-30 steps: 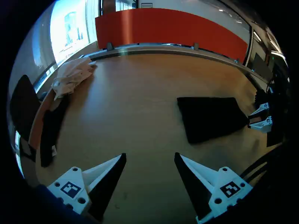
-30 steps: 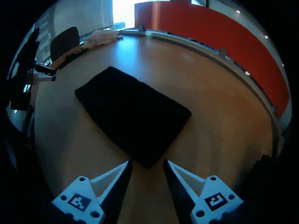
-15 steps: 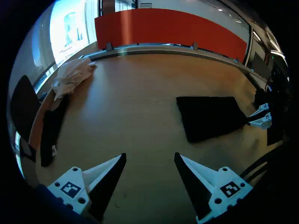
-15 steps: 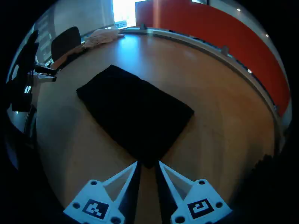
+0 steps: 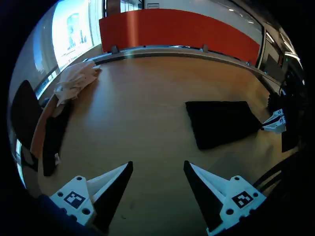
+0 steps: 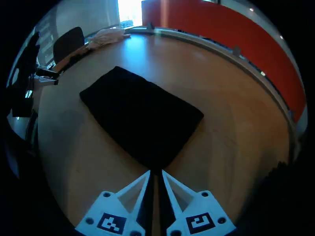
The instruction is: Fold towel
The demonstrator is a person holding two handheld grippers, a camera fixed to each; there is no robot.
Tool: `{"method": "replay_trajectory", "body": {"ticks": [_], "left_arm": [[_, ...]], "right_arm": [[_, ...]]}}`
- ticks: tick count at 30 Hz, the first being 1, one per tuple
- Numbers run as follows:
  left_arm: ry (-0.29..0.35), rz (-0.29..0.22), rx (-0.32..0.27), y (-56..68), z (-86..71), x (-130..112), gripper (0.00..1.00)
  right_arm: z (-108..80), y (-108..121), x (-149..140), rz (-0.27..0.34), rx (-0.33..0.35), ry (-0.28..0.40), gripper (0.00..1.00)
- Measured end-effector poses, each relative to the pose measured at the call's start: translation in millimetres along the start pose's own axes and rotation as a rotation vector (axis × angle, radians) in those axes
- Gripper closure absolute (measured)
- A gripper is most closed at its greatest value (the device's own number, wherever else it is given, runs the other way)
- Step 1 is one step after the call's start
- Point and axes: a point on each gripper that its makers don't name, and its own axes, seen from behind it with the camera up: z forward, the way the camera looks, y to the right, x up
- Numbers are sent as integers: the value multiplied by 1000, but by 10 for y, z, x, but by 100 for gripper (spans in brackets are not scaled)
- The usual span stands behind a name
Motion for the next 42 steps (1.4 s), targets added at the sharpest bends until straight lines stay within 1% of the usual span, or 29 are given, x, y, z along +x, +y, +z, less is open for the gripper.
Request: {"method": "replay_trajectory", "body": {"ticks": [5,8,17,24,32,38,42], "left_arm": [[1,-2,0,-6,3,12,4],[4,-3,0,-14,6,28,4],[10,6,-2,-12,36,93,4],[17,14,-7,17,65,154,4],[26,15,-9,27,80,216,4],[31,19,-10,36,89,258,4],[32,23,-13,50,95,273,4]], "right_arm": [[-26,-7,63,12,-6,22,95],[-75,1,125,12,-19,37,95],[-341,4,571,12,-37,132,95],[-549,66,865,-20,-60,182,95],[-794,137,1134,-58,-84,227,95],[-947,159,1273,-89,-95,249,95],[-1004,163,1317,-106,-98,254,95]]}}
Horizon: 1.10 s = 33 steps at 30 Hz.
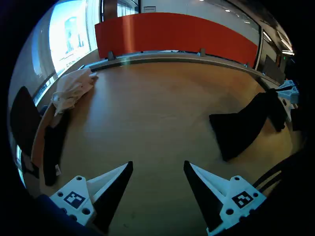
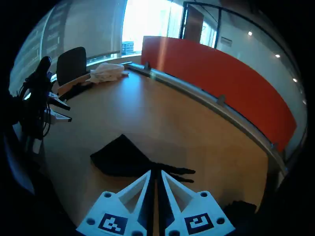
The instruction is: Fold towel
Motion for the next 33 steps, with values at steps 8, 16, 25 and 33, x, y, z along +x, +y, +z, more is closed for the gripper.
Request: {"method": "replay_trajectory", "body": {"ticks": [8,16,25,33], "left_arm": [[-3,2,-1,19,8,-18,4],[-2,0,4,-8,-13,-23,4],[2,-9,13,-81,-57,-27,4],[6,-25,27,-200,-107,-57,4]], "right_arm": [[31,-24,-10,-14,9,-7,95],[120,-151,78,-42,40,-1,95],[287,-405,250,-73,91,16,95],[473,-721,348,-107,155,13,95]]}}
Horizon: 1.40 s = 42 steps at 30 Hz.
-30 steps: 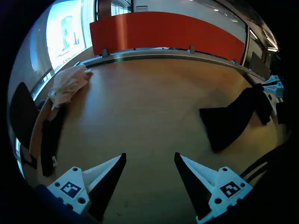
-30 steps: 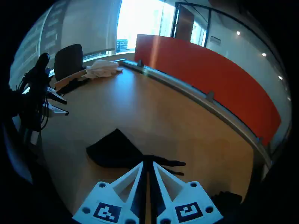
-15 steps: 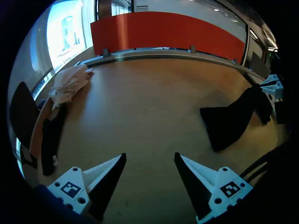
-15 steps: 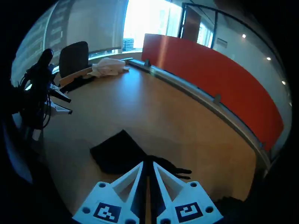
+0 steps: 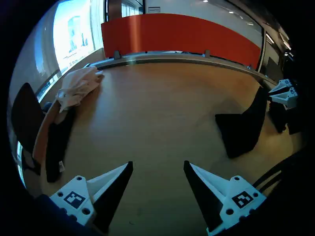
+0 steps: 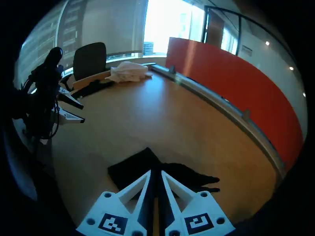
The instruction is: Fold towel
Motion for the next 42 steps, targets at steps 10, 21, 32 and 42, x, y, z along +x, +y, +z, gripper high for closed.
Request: {"method": "replay_trajectory", "body": {"ticks": [10,21,32,42], "left_arm": [[-3,-27,28,-201,-63,-83,4],[-23,-43,50,-351,-93,-208,4],[-21,-44,48,-349,-82,-179,4],[-18,-37,43,-323,-80,-151,4]], "right_arm": [[352,-395,-59,-14,85,-39,95],[776,-772,-403,40,158,-122,61],[754,-712,-456,61,152,-131,26],[678,-663,-591,77,134,-145,26]]}}
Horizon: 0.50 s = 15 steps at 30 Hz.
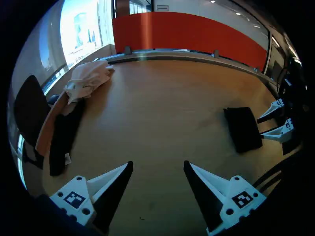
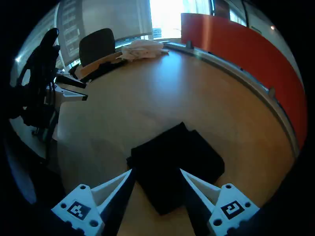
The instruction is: Fold towel
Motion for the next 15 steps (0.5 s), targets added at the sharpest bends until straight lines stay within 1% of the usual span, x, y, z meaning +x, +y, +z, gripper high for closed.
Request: {"method": "replay_trajectory", "body": {"ticks": [5,15], "left_arm": [[2,2,0,-1,-7,6,4],[0,9,-3,3,-4,-3,4]], "right_arm": [[-31,24,-174,12,-13,-21,26],[-80,39,-609,51,-38,-77,26]]}}
